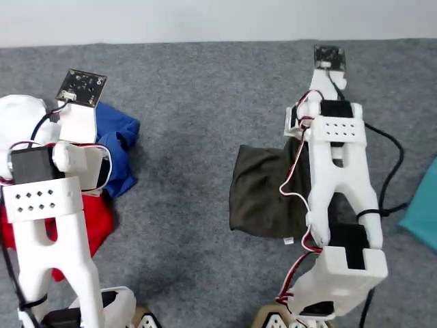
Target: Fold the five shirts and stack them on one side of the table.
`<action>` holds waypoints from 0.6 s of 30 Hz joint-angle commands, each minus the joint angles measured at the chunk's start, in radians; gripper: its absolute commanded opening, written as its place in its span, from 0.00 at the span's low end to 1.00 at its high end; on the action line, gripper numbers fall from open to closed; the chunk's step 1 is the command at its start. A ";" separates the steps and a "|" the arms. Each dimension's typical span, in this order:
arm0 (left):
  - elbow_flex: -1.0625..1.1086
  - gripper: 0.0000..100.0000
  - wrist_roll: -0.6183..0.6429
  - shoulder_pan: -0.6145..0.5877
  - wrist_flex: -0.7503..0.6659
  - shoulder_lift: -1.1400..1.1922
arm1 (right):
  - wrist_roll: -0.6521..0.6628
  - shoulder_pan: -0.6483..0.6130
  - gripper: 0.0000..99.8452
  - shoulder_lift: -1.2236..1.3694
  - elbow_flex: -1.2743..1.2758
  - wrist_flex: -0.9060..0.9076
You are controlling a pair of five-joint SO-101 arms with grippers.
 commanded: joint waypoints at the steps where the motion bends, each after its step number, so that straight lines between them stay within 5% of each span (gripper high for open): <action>1: -0.005 0.00 0.002 -0.005 -0.017 -0.020 | -0.008 0.042 0.01 -0.001 -0.061 -0.001; 10: -0.004 0.00 0.005 -0.002 -0.017 -0.020 | 0.000 0.219 0.01 0.145 -0.068 -0.007; 18: -0.004 0.00 0.005 -0.002 -0.015 -0.020 | 0.000 0.225 0.03 0.168 -0.068 -0.061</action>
